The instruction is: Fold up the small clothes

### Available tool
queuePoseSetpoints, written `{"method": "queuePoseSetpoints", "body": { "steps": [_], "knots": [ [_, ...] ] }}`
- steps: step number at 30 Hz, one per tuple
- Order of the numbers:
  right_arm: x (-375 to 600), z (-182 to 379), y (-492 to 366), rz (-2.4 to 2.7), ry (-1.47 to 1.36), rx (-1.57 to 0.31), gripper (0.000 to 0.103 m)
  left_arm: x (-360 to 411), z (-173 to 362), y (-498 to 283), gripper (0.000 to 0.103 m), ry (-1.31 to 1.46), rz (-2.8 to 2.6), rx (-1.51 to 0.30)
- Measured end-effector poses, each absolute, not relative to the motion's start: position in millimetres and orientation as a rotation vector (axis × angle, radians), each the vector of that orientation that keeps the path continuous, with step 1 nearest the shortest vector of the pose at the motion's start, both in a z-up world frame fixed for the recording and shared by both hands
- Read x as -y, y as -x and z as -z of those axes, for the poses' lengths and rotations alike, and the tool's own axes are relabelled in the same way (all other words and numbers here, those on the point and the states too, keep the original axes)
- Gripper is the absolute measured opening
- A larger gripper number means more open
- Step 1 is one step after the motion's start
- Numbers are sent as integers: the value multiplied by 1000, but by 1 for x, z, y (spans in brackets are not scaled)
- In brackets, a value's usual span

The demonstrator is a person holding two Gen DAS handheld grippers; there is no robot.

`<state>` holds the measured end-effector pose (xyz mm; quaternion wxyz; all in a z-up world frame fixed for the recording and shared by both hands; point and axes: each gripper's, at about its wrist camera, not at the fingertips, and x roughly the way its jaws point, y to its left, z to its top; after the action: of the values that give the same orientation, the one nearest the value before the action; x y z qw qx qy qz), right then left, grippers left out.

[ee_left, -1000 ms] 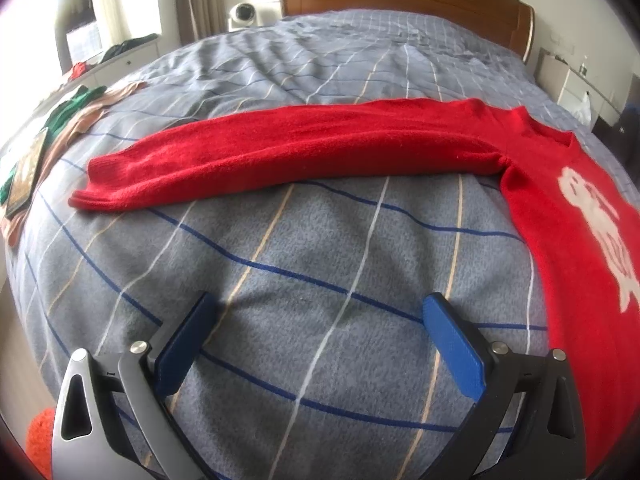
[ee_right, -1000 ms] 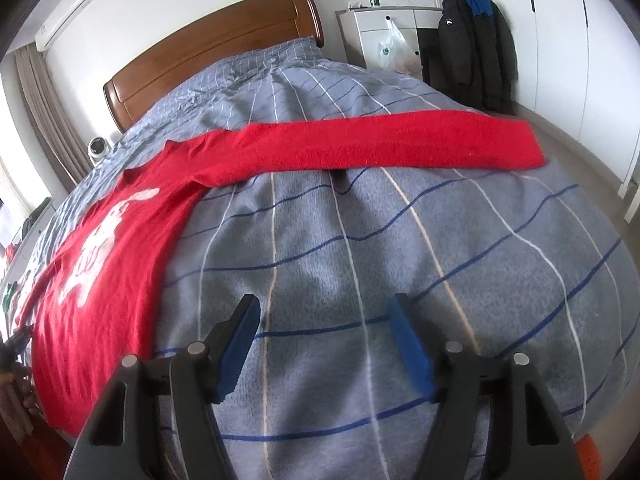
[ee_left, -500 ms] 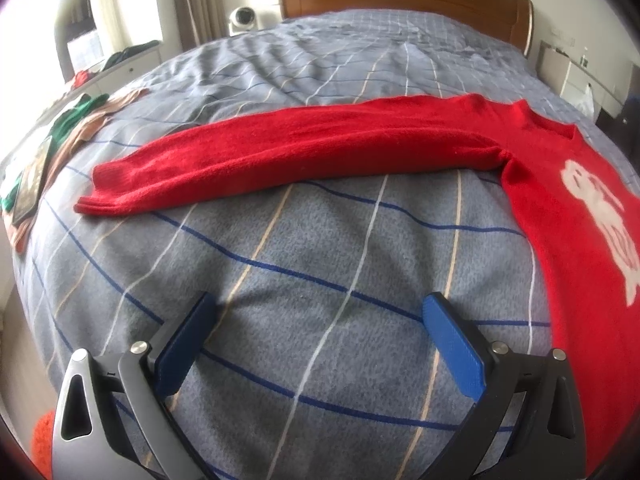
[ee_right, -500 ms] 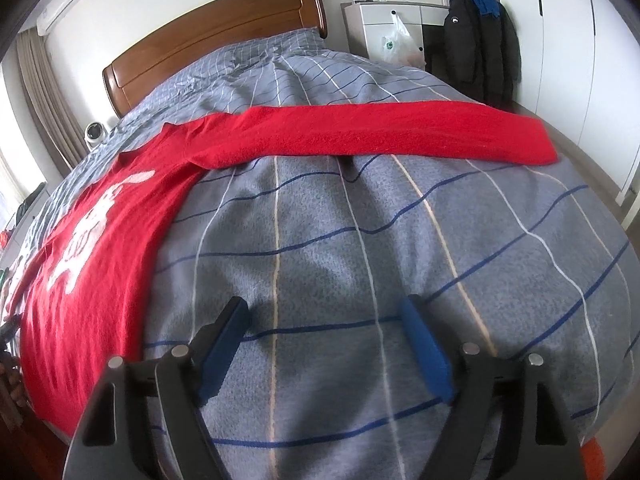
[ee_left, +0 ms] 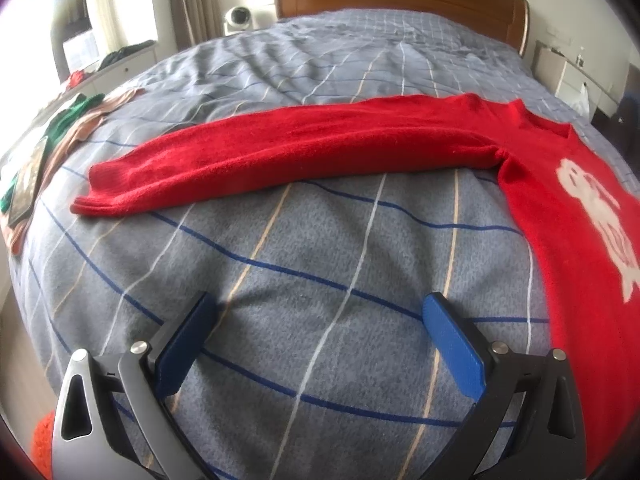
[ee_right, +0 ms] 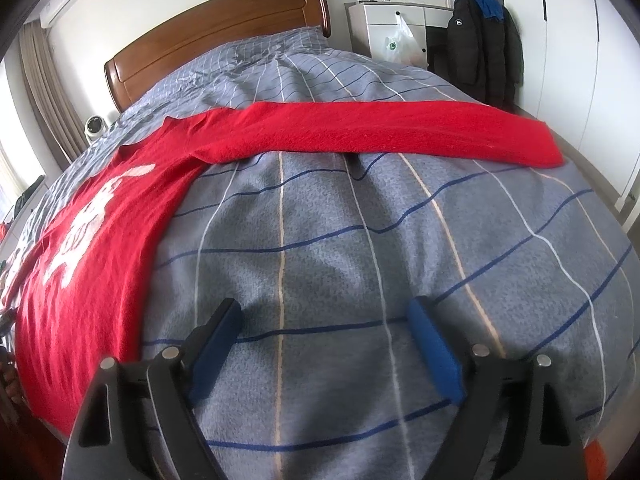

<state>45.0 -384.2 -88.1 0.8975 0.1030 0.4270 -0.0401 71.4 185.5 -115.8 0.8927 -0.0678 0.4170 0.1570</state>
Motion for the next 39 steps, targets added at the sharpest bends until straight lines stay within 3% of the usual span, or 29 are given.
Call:
{"method": "queuePoseSetpoints", "body": {
  "steps": [5, 10, 17, 19, 24, 26, 29, 30, 31, 39],
  "knots": [
    [410, 66, -44, -6, -382, -888, 84, -186, 116, -71, 103, 140, -317, -863],
    [491, 35, -42, 43, -711, -736, 82, -186, 117, -71, 103, 138, -321, -859],
    [584, 89, -55, 126, -1248, -718, 66, -185, 116, -70, 103, 135, -322, -854],
    [588, 94, -60, 170, -1242, -714, 60, -184, 116, -69, 103, 134, -324, -851],
    [591, 102, -88, 222, -1224, -661, 59, -182, 117, -67, 103, 127, -329, -839],
    [586, 103, -101, 250, -1178, -680, 54, -182, 117, -67, 103, 127, -330, -836],
    [581, 99, -113, 291, -1073, -734, 38, -182, 118, -67, 103, 126, -332, -833],
    [581, 96, -115, 305, -1035, -757, 18, -182, 118, -67, 103, 127, -332, -832],
    [579, 90, -119, 322, -985, -773, 5, -182, 118, -67, 103, 127, -331, -833],
    [448, -50, -176, 4, -515, -656, 5, -181, 117, -68, 103, 132, -340, -834]
  ]
}}
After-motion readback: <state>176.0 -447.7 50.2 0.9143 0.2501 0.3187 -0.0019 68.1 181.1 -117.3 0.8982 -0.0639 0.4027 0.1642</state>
